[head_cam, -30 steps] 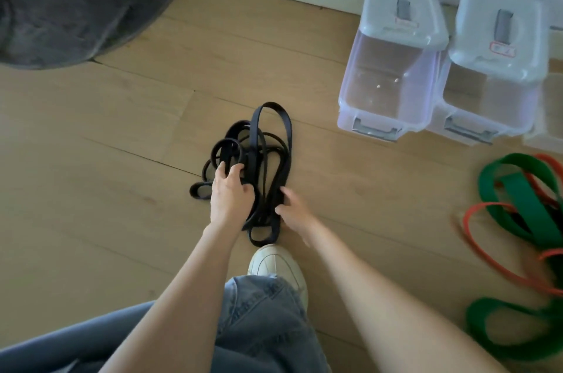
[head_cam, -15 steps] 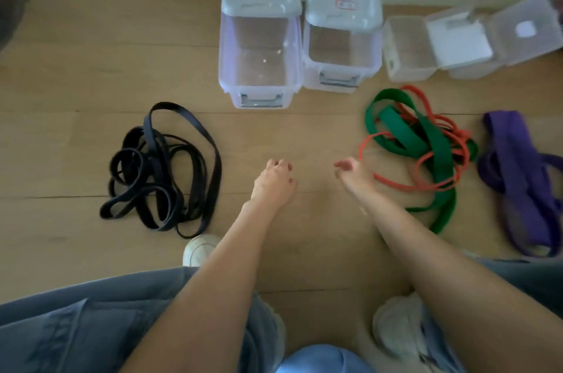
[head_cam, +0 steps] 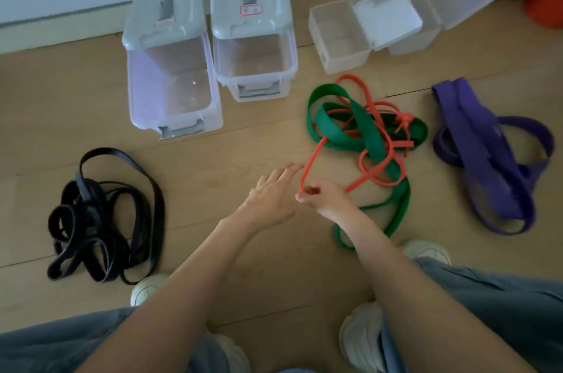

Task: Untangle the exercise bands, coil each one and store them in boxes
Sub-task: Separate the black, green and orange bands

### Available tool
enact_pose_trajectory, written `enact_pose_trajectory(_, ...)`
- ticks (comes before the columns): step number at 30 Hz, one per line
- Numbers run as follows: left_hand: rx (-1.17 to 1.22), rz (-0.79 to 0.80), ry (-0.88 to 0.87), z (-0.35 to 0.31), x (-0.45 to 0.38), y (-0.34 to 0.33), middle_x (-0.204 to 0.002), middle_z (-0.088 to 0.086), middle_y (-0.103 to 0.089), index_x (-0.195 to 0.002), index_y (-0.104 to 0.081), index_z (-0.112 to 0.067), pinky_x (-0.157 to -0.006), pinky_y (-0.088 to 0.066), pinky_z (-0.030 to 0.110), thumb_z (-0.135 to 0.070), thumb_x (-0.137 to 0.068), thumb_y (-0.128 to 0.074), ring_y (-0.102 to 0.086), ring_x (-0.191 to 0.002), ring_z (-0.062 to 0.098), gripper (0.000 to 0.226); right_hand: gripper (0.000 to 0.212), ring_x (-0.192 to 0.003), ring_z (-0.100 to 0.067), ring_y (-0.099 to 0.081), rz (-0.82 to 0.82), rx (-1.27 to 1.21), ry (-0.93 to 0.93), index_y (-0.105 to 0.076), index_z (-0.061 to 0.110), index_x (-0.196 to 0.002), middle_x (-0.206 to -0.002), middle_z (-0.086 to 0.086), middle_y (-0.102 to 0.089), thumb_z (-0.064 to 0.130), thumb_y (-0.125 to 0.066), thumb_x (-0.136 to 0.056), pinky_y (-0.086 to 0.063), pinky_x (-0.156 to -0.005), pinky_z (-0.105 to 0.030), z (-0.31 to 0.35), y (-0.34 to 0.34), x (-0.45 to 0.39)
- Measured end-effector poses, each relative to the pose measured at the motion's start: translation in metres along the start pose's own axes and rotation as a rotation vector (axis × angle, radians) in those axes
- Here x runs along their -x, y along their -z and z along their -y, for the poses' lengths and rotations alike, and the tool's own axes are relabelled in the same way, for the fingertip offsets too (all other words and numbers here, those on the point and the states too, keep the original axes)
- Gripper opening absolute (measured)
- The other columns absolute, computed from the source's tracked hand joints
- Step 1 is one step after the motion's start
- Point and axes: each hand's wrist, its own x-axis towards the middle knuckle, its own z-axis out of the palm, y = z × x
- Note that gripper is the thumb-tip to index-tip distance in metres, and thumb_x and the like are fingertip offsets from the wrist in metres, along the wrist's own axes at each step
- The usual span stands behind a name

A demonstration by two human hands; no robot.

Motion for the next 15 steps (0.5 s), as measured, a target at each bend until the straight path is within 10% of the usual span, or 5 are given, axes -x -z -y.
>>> enact_pose_trajectory(6, 0.354, -0.245, -0.286, -0.045, 0.056, 0.044, -0.113, -0.001, -0.057, -0.119, -0.053, -0.004, -0.094, -0.034, 0.008, -0.001, -0.077, -0.071, -0.050, -0.108, -0.010, 0.046, 0.042, -0.036, 0.000, -0.036, -0.147, -0.605, 0.271, -0.045, 0.015, -0.046, -0.038, 0.011, -0.040, 0.006, -0.057, -0.085, -0.026, -0.042, -0.011, 0.089, 0.039, 0.095)
enact_pose_trajectory(10, 0.462, -0.172, -0.337, -0.078, 0.102, 0.094, -0.084, 0.017, -0.064, -0.092, -0.058, 0.001, -0.077, -0.051, 0.037, -0.004, -0.082, -0.066, -0.059, -0.080, 0.014, 0.014, 0.046, -0.034, -0.005, -0.026, -0.070, -0.729, 0.485, -0.041, 0.012, -0.044, -0.042, 0.002, -0.036, 0.002, -0.052, -0.087, -0.017, -0.038, -0.016, 0.130, 0.079, 0.159)
enact_pose_trajectory(15, 0.804, -0.319, -0.474, -0.112, 0.156, 0.149, -0.045, -0.011, -0.042, -0.075, -0.049, -0.019, -0.036, -0.033, 0.017, -0.007, -0.082, -0.061, -0.034, -0.037, 0.004, 0.018, 0.037, -0.037, -0.007, -0.018, 0.005, -0.757, 0.732, -0.046, 0.011, -0.049, -0.038, 0.009, -0.031, 0.016, -0.053, -0.084, -0.010, -0.044, -0.025, 0.177, 0.124, 0.214)
